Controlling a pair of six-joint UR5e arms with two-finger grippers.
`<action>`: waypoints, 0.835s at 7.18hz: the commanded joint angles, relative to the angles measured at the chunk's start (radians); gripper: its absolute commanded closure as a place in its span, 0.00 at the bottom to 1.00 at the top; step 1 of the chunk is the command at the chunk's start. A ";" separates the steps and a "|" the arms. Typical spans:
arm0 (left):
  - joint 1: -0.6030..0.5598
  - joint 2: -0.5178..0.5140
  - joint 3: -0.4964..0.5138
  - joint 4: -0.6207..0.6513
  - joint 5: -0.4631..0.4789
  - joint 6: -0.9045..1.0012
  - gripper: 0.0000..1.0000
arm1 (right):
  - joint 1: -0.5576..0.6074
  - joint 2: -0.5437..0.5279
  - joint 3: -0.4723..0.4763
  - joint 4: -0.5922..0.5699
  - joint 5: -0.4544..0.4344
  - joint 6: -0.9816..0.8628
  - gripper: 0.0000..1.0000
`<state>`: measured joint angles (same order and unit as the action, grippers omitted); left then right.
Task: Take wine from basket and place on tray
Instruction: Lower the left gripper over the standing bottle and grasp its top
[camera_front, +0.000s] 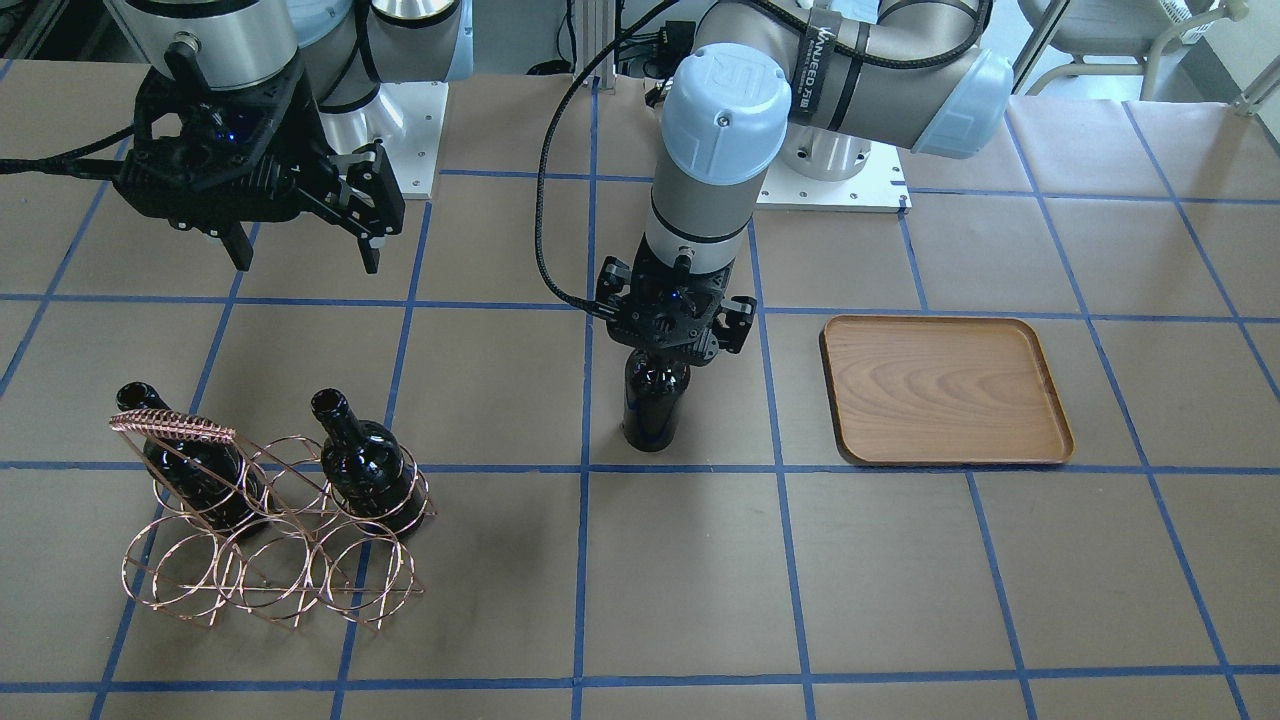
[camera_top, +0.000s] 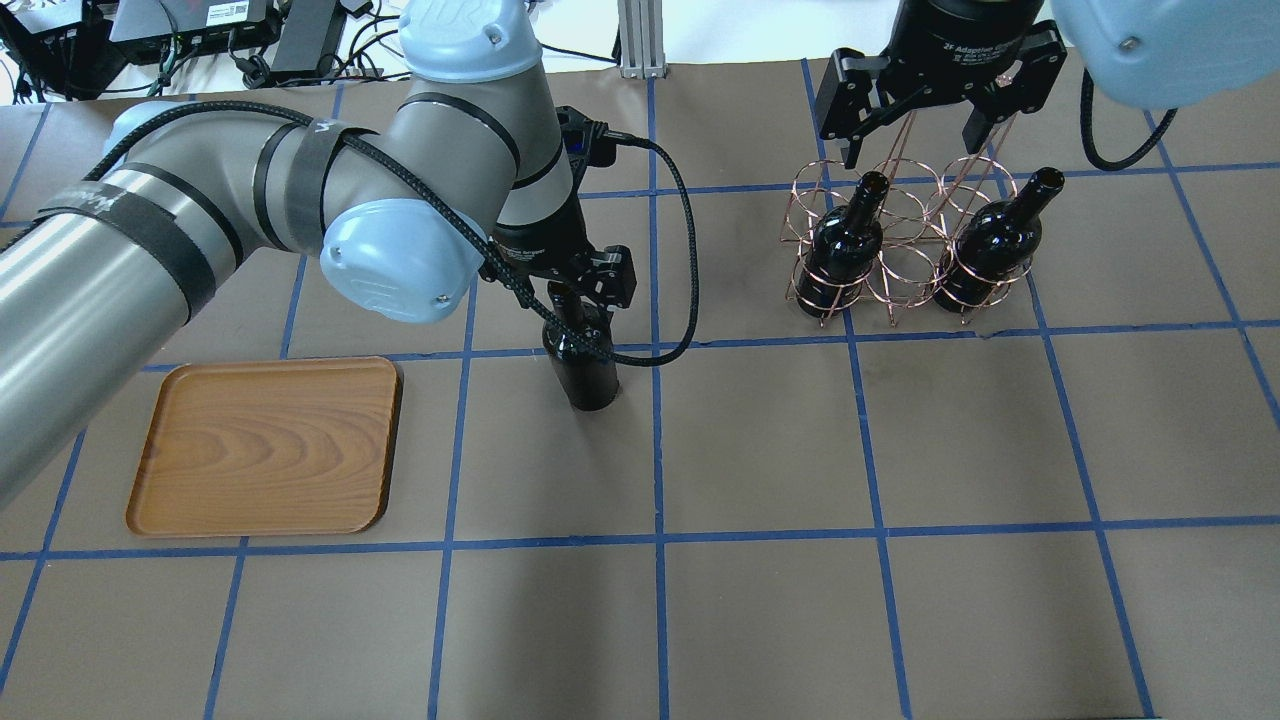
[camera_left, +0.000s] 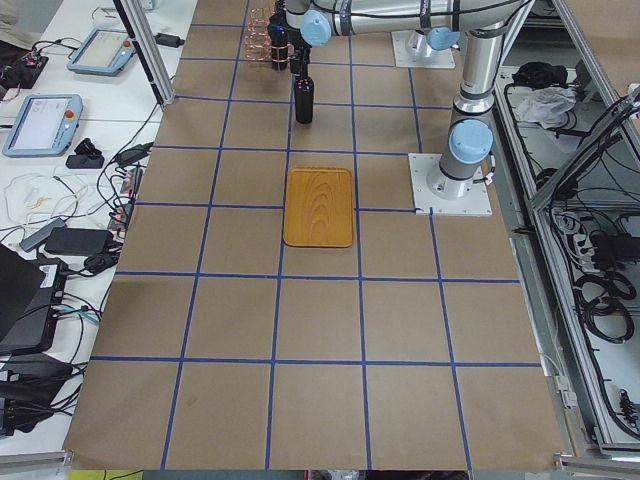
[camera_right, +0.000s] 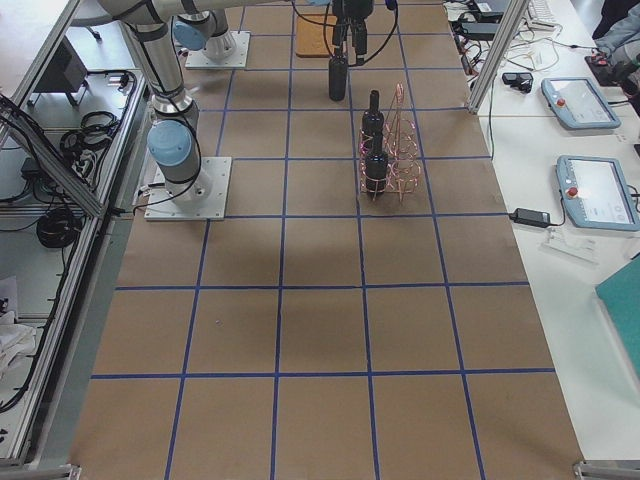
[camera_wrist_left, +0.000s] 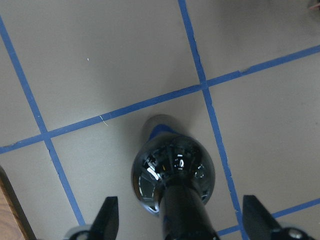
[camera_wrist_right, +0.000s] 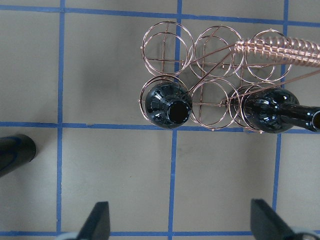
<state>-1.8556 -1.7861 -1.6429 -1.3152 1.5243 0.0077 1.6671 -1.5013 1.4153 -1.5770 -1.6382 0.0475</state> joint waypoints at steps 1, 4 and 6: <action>-0.002 -0.001 0.000 -0.041 -0.003 0.000 0.85 | 0.000 -0.002 0.001 0.002 0.000 0.000 0.00; -0.002 -0.001 0.015 -0.039 -0.006 0.002 1.00 | 0.000 -0.002 0.001 0.002 0.000 0.000 0.00; 0.013 0.026 0.021 -0.039 0.007 0.020 1.00 | 0.000 -0.002 0.001 0.002 0.000 0.000 0.00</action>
<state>-1.8539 -1.7782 -1.6259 -1.3544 1.5223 0.0138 1.6674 -1.5033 1.4159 -1.5754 -1.6383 0.0476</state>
